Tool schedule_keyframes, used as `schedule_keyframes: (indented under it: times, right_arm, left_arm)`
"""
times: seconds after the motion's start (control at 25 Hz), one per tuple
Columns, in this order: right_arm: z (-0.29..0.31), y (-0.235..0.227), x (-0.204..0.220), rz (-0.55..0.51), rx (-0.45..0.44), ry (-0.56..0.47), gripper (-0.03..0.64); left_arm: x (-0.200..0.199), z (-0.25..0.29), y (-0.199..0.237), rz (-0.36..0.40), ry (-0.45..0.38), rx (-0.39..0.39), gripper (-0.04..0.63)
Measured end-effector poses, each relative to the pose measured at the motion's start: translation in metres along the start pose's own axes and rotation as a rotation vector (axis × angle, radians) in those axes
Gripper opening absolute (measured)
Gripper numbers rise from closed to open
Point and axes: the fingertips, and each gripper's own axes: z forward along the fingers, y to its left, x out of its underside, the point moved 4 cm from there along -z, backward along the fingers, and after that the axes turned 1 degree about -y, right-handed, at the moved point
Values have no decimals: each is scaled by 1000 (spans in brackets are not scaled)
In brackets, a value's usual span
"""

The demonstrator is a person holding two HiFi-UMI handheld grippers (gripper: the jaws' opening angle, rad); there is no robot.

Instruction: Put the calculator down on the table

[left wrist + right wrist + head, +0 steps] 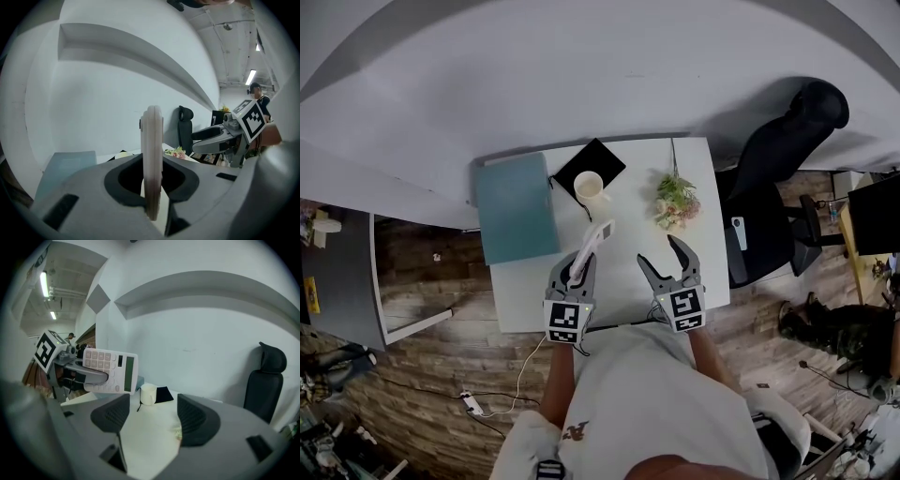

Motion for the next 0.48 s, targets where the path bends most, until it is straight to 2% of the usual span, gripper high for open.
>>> schedule_keyframes:
  times: [0.48]
  right_arm:
    - [2, 13, 30, 11, -29, 59, 318]
  left_arm:
    - [37, 6, -8, -49, 69, 35, 61]
